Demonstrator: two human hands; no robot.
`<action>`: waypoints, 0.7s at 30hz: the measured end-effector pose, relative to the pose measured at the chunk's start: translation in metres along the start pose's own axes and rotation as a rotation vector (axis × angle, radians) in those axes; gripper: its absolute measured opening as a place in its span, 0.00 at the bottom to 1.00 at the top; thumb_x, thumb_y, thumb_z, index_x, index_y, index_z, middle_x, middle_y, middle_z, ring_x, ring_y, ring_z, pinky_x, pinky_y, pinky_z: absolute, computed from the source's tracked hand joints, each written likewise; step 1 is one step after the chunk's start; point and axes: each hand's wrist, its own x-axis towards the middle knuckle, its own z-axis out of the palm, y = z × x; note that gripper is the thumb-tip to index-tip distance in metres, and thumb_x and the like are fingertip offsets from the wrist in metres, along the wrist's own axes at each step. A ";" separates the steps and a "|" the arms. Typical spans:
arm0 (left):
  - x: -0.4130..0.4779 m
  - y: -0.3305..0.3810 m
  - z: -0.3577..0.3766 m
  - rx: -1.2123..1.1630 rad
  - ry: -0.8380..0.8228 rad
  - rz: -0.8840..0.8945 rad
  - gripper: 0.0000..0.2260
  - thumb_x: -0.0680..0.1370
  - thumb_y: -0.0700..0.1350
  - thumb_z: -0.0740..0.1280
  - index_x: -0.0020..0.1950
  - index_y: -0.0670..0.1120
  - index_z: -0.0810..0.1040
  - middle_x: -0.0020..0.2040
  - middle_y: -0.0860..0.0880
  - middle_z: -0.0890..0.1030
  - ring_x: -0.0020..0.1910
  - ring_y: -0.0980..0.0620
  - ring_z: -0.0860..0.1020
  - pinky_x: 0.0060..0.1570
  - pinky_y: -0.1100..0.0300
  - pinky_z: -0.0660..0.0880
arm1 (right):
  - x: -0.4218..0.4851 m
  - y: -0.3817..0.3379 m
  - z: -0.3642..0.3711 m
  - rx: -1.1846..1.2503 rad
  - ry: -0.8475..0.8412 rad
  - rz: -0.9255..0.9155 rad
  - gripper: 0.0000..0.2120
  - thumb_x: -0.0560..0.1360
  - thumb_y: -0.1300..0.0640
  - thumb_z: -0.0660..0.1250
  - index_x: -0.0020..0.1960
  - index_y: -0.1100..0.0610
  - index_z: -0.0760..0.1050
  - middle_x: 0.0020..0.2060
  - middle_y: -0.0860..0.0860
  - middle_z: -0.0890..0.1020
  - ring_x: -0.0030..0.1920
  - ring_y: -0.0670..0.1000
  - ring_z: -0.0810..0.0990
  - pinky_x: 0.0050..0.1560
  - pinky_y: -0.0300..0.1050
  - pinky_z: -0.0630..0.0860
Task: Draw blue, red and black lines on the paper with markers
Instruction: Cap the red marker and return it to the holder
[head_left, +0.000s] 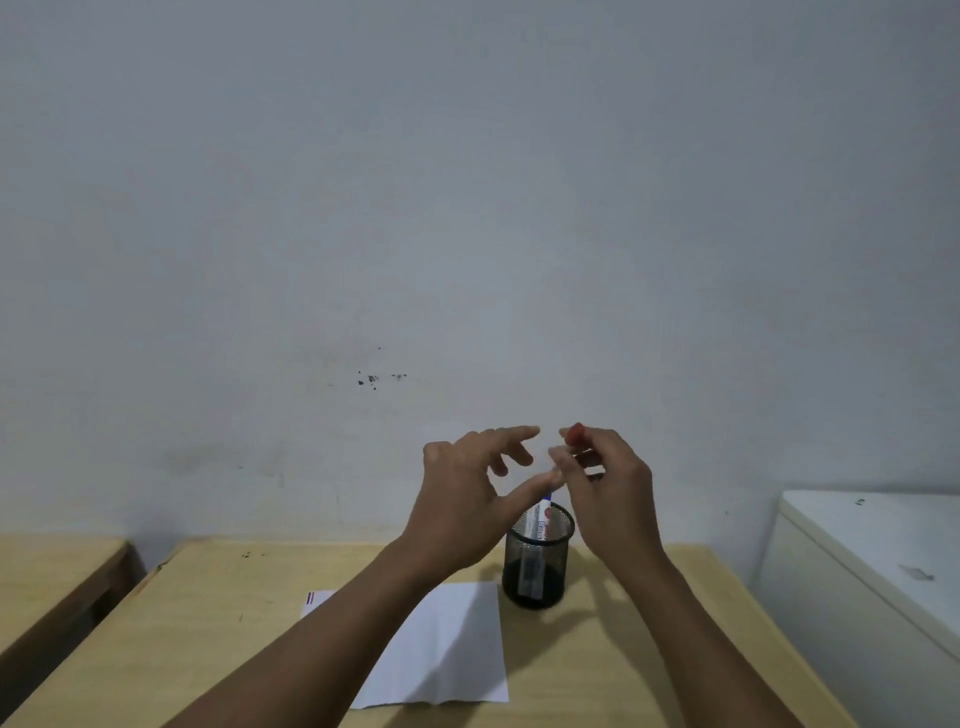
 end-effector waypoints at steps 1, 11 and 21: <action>0.003 -0.005 0.005 0.000 -0.021 -0.054 0.22 0.71 0.68 0.66 0.62 0.61 0.76 0.45 0.62 0.83 0.44 0.62 0.79 0.56 0.46 0.73 | 0.005 0.006 -0.001 0.023 0.013 0.063 0.09 0.78 0.59 0.71 0.58 0.51 0.78 0.48 0.49 0.83 0.45 0.38 0.81 0.40 0.32 0.78; 0.033 -0.056 0.080 0.127 -0.251 -0.493 0.21 0.77 0.57 0.67 0.69 0.54 0.72 0.61 0.54 0.81 0.59 0.51 0.78 0.64 0.43 0.70 | 0.015 0.067 0.015 -0.202 -0.163 0.171 0.21 0.79 0.51 0.69 0.69 0.42 0.66 0.44 0.43 0.83 0.41 0.43 0.81 0.38 0.41 0.81; 0.043 -0.071 0.114 0.000 -0.248 -0.568 0.12 0.78 0.49 0.67 0.60 0.53 0.81 0.57 0.51 0.85 0.55 0.51 0.82 0.59 0.40 0.75 | 0.006 0.099 0.031 -0.367 -0.290 0.195 0.19 0.80 0.45 0.65 0.70 0.45 0.71 0.56 0.46 0.80 0.57 0.49 0.78 0.58 0.50 0.78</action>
